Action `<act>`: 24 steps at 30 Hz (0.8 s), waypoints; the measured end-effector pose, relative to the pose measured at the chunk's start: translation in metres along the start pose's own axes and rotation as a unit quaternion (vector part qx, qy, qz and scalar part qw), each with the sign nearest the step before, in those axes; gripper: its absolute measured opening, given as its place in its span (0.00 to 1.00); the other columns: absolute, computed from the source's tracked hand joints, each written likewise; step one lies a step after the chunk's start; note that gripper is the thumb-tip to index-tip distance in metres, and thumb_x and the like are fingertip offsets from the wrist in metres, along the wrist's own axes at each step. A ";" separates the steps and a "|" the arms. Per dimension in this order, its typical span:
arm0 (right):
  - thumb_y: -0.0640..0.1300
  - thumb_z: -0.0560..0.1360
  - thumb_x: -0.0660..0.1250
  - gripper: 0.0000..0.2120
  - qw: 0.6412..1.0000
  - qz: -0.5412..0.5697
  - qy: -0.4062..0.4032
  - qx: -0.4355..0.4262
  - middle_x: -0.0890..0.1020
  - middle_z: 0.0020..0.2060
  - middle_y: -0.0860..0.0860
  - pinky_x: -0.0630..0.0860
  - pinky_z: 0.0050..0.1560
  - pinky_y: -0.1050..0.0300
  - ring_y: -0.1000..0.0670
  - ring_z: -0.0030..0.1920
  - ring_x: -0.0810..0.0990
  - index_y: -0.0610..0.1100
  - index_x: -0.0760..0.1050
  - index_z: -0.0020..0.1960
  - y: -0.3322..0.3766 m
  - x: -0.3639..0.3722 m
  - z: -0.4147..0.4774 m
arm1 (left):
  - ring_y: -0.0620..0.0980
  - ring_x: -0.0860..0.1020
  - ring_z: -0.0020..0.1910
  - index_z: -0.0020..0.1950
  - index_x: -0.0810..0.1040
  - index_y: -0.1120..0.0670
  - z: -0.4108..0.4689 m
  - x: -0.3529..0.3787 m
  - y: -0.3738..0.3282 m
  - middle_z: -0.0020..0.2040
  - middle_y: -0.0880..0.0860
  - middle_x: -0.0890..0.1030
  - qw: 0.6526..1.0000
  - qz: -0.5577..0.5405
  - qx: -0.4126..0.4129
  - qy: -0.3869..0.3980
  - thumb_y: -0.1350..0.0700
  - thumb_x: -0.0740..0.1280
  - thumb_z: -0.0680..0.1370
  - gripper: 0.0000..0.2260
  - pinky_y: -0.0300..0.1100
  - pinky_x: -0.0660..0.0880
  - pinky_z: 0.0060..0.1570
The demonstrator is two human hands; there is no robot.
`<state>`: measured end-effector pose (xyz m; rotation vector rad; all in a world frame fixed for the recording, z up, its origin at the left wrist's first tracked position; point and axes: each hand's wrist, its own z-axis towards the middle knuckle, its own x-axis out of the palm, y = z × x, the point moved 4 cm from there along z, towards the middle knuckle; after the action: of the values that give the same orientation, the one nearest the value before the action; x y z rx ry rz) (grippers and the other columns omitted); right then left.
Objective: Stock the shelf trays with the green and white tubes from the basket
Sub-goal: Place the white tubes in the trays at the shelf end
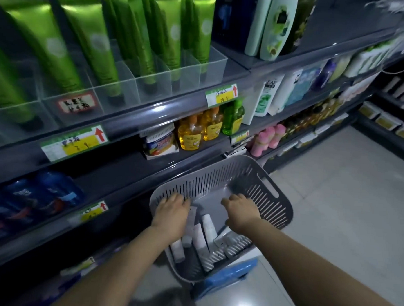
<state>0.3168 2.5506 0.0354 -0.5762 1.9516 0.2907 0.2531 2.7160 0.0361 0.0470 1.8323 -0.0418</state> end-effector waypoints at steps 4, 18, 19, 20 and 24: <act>0.45 0.76 0.65 0.22 0.999 0.002 0.042 -0.008 0.73 0.63 0.44 0.68 0.62 0.48 0.42 0.65 0.69 0.45 0.67 0.69 -0.015 0.031 0.020 | 0.54 0.66 0.66 0.68 0.68 0.55 0.016 0.036 -0.005 0.65 0.55 0.70 0.997 0.007 -0.019 0.071 0.58 0.65 0.74 0.22 0.46 0.64 0.64; 0.39 0.77 0.61 0.19 0.976 -0.058 0.190 -0.091 0.73 0.65 0.40 0.70 0.65 0.46 0.40 0.66 0.70 0.42 0.71 0.67 -0.061 0.127 0.099 | 0.57 0.69 0.63 0.66 0.68 0.56 0.073 0.132 -0.034 0.65 0.57 0.70 0.969 -0.034 -0.141 0.202 0.57 0.59 0.78 0.17 0.53 0.64 0.62; 0.39 0.77 0.61 0.18 0.973 -0.067 0.193 -0.106 0.73 0.65 0.40 0.70 0.64 0.47 0.40 0.66 0.71 0.42 0.72 0.67 -0.061 0.131 0.104 | 0.57 0.70 0.62 0.67 0.67 0.56 0.075 0.137 -0.036 0.65 0.57 0.70 0.967 -0.045 -0.151 0.200 0.56 0.59 0.78 0.17 0.53 0.65 0.61; 0.39 0.77 0.61 0.18 0.971 -0.069 0.192 -0.124 0.73 0.65 0.40 0.70 0.64 0.47 0.39 0.66 0.71 0.42 0.72 0.66 -0.060 0.135 0.109 | 0.57 0.71 0.61 0.67 0.67 0.56 0.078 0.143 -0.038 0.65 0.57 0.69 0.964 -0.058 -0.163 0.204 0.55 0.60 0.78 0.18 0.52 0.67 0.60; 0.40 0.76 0.63 0.15 0.949 -0.131 0.174 -0.226 0.76 0.63 0.43 0.69 0.63 0.48 0.42 0.64 0.73 0.43 0.76 0.62 -0.054 0.145 0.122 | 0.59 0.67 0.64 0.74 0.59 0.57 0.082 0.163 -0.039 0.69 0.60 0.64 0.953 -0.100 -0.198 0.208 0.56 0.61 0.79 0.24 0.49 0.72 0.58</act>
<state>0.3891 2.5202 -0.1453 -1.2477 2.1189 0.4996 0.2878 2.6745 -0.1426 -0.4428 2.2274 0.2080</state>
